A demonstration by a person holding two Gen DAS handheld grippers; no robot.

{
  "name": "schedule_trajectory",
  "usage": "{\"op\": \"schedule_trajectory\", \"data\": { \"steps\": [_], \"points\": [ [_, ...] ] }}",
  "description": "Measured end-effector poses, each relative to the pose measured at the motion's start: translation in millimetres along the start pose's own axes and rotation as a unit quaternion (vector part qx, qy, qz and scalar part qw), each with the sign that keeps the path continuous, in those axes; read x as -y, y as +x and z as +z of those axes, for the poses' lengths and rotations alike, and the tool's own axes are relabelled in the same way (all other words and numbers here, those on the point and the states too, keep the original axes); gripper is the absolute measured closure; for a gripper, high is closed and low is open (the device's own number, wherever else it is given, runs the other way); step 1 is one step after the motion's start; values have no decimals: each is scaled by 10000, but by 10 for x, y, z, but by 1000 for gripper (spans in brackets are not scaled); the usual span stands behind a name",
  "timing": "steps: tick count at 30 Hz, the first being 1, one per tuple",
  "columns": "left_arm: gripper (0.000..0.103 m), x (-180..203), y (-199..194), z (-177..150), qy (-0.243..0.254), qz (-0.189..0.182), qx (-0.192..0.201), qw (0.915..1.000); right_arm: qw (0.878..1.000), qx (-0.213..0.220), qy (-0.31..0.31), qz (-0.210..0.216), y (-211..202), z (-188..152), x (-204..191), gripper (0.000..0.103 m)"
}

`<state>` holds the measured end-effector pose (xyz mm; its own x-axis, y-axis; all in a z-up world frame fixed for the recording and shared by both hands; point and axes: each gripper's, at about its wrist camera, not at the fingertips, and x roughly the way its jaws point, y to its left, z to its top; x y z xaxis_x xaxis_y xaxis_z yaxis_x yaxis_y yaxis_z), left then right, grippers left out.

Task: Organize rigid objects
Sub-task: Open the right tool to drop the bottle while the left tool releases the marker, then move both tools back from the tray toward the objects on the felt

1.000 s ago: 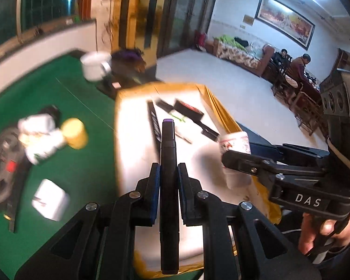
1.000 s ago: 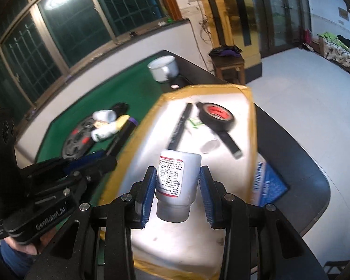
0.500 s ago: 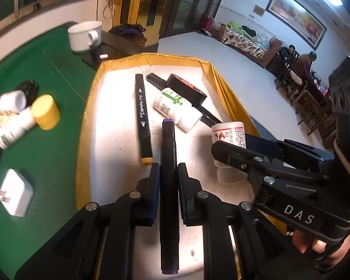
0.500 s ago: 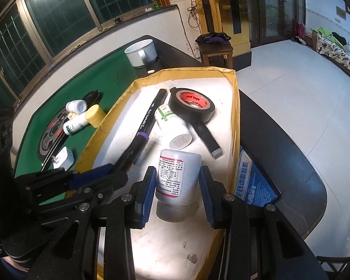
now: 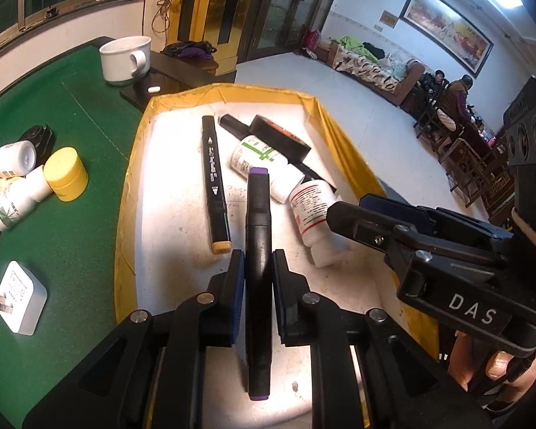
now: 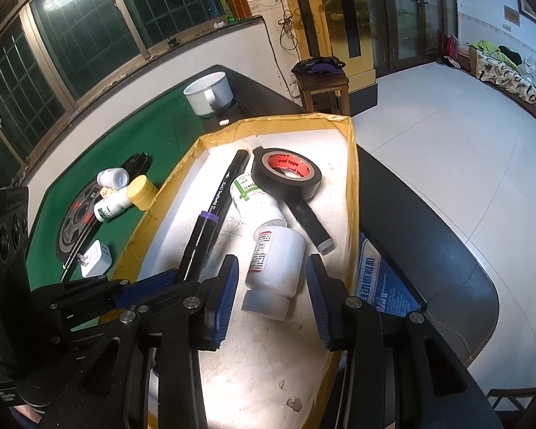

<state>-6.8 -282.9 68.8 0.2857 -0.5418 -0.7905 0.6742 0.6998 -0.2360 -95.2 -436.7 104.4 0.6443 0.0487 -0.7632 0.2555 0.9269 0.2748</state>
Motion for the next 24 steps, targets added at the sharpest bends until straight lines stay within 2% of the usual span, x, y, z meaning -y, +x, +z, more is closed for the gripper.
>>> {"op": "schedule_trajectory", "data": {
  "steps": [5,8,15,19,24],
  "points": [
    [90,-8,-144,-12,-3,-49,142,9999,9998,161,9,70,-144,-12,-33,68],
    [90,-32,-266,-15,-15,-197,295,9994,9994,316,-19,138,-271,-17,-107,68],
    [88,121,-245,26,290,-237,215,9991,9976,671,-106,138,-505,18,-292,68],
    [88,79,-293,17,191,-393,253,9987,9970,757,-71,123,-606,-22,-290,68],
    [88,-117,-654,-47,126,-293,725,9969,9956,857,-130,357,-714,-53,-381,68]
  ]
}}
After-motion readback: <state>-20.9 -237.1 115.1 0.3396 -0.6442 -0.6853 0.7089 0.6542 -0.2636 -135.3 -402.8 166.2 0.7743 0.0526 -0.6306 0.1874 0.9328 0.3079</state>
